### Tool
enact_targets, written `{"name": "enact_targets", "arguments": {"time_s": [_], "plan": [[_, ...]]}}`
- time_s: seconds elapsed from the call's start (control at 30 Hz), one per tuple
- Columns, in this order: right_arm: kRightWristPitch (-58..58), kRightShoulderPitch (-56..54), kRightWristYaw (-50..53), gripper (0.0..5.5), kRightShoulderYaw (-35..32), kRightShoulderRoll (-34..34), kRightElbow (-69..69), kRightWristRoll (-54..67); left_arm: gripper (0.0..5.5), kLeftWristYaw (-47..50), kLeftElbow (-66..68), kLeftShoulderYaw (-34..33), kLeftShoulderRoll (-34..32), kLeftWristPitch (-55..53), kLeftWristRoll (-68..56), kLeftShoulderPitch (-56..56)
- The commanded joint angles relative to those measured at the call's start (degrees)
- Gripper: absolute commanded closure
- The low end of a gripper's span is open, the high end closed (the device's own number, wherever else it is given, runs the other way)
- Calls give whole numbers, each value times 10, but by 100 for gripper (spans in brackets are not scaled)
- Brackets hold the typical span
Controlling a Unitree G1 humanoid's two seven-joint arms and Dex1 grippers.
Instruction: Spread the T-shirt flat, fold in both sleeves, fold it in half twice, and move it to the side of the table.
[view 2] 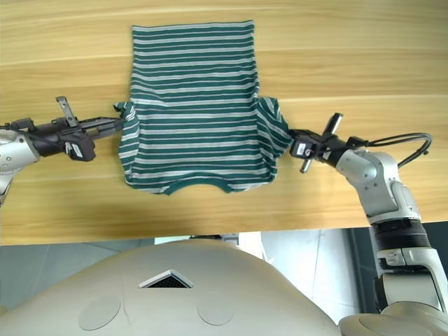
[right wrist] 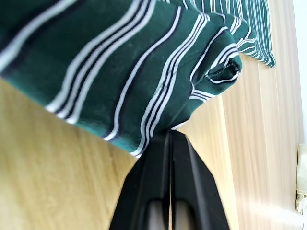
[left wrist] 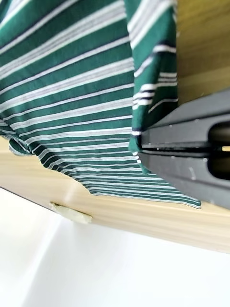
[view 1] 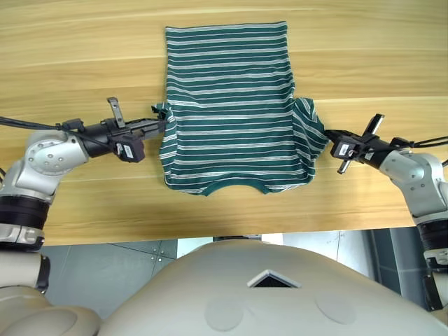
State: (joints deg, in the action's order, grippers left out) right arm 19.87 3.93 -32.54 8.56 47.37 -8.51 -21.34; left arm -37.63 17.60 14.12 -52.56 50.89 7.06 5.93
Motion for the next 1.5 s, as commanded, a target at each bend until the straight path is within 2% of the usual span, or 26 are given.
{"name": "enact_targets", "arguments": {"time_s": [0.03,0.27,0.7,0.83,1.13,1.5], "plan": [[-4,-5,-9,550,1,2,14,4,548,21,7,-7,30,-12,32,5],[-4,-5,-24,550,-7,3,50,28,548,44,13,13,82,-23,79,3],[-10,6,-23,550,-12,-2,72,33,548,76,59,27,129,-69,165,39],[-11,2,-23,550,-13,0,65,32,548,54,79,45,127,-68,166,53],[-14,-5,-21,550,-9,-7,59,25,391,13,89,64,126,-38,122,60],[-19,-10,-15,550,-17,-16,58,27,216,-25,68,45,134,-7,4,44]]}}
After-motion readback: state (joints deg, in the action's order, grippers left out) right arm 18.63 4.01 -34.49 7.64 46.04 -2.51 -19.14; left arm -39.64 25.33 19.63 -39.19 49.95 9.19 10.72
